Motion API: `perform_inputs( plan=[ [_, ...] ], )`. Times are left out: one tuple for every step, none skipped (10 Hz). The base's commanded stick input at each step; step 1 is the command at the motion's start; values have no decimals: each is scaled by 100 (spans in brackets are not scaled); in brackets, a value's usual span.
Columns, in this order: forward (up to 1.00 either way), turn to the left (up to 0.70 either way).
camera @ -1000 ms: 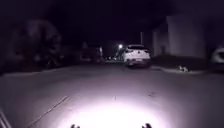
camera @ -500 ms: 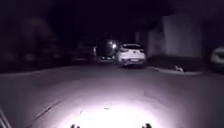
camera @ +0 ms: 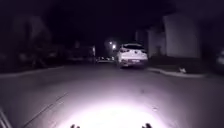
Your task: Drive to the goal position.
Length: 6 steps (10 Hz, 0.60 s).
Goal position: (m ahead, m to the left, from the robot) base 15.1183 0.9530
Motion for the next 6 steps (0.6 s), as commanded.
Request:
perform_inputs(
  plan=[
    [85, 0],
    [85, 0],
    [85, 0],
    [85, 0],
    [85, 0],
    [85, 0]
  ],
)
